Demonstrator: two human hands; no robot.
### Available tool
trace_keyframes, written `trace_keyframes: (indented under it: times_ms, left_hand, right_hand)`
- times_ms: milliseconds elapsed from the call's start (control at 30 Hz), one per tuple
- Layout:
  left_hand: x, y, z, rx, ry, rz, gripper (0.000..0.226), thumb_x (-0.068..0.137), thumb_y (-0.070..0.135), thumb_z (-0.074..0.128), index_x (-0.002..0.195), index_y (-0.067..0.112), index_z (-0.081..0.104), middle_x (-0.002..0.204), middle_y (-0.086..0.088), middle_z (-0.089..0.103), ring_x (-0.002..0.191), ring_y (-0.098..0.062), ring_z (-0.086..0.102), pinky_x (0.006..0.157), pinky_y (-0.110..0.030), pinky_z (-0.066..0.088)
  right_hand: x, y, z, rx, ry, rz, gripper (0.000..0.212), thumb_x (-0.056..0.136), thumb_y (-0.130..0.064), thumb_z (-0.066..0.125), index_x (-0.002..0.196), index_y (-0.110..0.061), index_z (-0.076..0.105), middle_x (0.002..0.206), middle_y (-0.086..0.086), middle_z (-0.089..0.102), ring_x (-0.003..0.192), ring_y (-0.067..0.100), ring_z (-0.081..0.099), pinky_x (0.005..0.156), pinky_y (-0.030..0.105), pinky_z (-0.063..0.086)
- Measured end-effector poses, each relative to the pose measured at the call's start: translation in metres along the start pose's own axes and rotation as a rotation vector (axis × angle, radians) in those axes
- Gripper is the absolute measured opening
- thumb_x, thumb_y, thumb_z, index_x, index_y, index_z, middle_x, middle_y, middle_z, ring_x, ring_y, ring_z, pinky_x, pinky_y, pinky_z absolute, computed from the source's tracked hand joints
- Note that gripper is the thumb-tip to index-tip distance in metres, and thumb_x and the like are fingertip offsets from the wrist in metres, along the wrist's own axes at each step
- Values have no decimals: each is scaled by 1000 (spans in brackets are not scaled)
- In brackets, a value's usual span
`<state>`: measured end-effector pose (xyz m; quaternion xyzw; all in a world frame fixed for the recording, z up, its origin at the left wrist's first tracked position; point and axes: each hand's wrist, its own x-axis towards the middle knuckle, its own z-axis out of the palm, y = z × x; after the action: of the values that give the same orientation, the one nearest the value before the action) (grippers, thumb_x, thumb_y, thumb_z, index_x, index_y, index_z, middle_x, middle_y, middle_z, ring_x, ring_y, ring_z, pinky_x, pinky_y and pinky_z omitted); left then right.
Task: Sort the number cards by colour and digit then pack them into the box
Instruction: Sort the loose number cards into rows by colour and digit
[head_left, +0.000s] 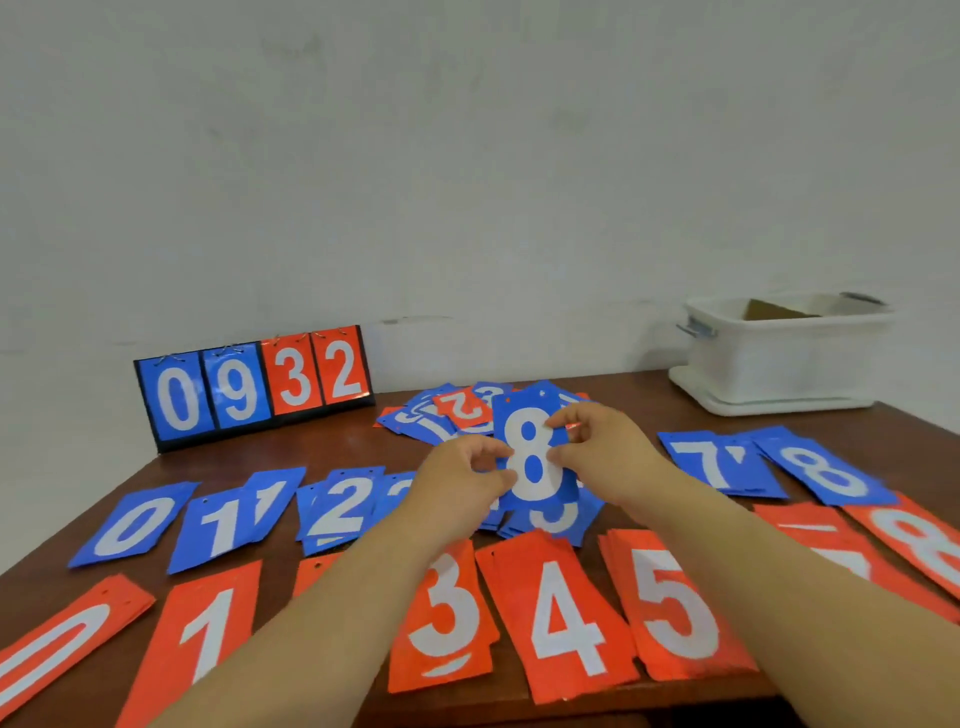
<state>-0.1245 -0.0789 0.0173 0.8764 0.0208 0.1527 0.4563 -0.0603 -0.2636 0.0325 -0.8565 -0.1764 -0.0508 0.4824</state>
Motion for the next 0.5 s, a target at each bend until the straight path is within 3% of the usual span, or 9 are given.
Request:
trace_keyframes:
  times_ms: [100, 167, 267, 400, 500]
  left_hand:
    - [11, 24, 41, 72, -55, 46, 27, 86, 16, 75, 108, 30, 70, 94, 10, 65, 76, -1, 60, 61, -8, 43]
    - [22, 41, 69, 105, -93, 86, 30, 85, 11, 75, 111, 24, 71, 86, 8, 62, 68, -1, 56, 57, -7, 41]
    - [39, 72, 110, 162, -151, 150, 33, 83, 11, 75, 115, 19, 70, 78, 10, 59, 65, -2, 55, 56, -8, 39]
    - [58, 111, 173, 160, -227, 202, 34, 83, 8, 74, 115, 17, 70, 75, 9, 59, 67, -10, 58, 65, -21, 48]
    - [70, 132, 217, 148, -267, 237, 37, 82, 7, 73, 117, 17, 71, 82, 8, 63, 78, -14, 63, 72, -22, 48]
  right_hand:
    - [-6, 24, -34, 10, 98, 38, 29, 81, -6, 71, 102, -25, 66, 86, -2, 59, 75, 14, 58, 66, 25, 47]
    - [-7, 41, -58, -4, 175, 65, 30, 80, -5, 71, 104, -23, 66, 93, -3, 62, 87, 15, 61, 72, 24, 48]
    - [-6, 65, -99, -56, 237, 142, 27, 82, -9, 71, 104, -24, 67, 98, -5, 64, 90, 13, 62, 71, 23, 49]
    - [2, 104, -155, -127, 335, 216, 27, 79, -8, 69, 103, -21, 71, 100, -2, 69, 92, 17, 65, 84, 32, 54]
    - [5, 133, -191, -168, 372, 276, 28, 79, -5, 66, 102, -19, 71, 101, -2, 69, 91, 17, 65, 78, 29, 52]
